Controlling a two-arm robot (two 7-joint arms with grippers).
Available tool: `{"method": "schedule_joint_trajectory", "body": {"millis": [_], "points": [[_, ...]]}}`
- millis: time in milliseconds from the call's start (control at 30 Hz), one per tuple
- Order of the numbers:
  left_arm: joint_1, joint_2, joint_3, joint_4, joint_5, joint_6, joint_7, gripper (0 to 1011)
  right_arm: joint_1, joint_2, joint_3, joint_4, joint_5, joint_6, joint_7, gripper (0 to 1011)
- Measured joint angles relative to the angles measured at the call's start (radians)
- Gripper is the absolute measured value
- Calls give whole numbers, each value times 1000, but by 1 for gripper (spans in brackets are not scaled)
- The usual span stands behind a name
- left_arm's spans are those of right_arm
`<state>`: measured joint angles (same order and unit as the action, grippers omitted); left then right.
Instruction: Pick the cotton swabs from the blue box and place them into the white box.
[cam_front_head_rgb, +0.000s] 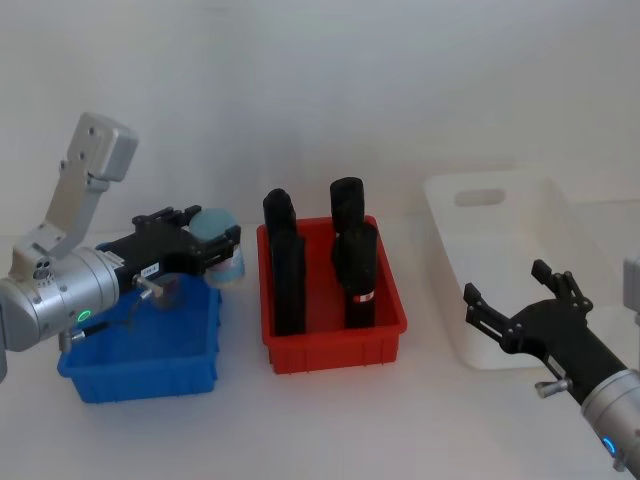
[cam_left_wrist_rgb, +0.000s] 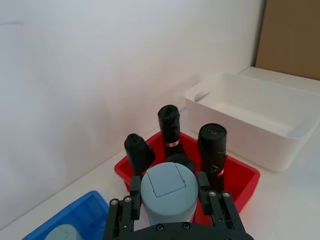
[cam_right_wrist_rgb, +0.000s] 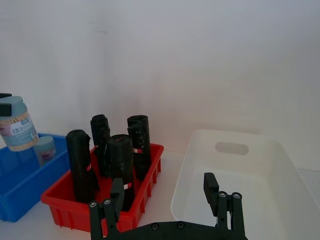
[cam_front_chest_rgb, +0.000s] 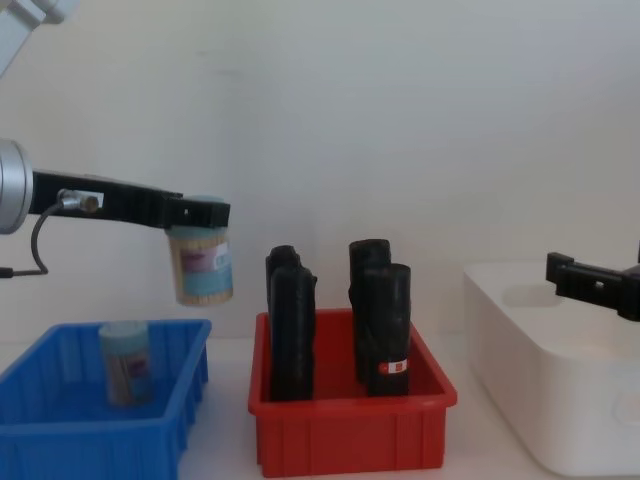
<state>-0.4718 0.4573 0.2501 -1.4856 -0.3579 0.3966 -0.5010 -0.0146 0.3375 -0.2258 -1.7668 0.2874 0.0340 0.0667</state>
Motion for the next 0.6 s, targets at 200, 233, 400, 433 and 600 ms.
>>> {"method": "schedule_joint_trajectory", "body": {"millis": [200,233,400,433,600], "points": [[-22,-6,7,-17,-12,29,-68,669,0,0,0,0,0,0,0,1001],[-31,-10,10,-19,-14,37,-87,669,0,0,0,0,0,0,0,1001],[-56,-22,21,-18,-17,68,-148,669,0,0,0,0,0,0,0,1001],[-65,-27,26,-15,-17,76,-165,669,0,0,0,0,0,0,0,1001],[-90,-40,38,-7,-16,103,-213,669,0,0,0,0,0,0,0,1001]]}}
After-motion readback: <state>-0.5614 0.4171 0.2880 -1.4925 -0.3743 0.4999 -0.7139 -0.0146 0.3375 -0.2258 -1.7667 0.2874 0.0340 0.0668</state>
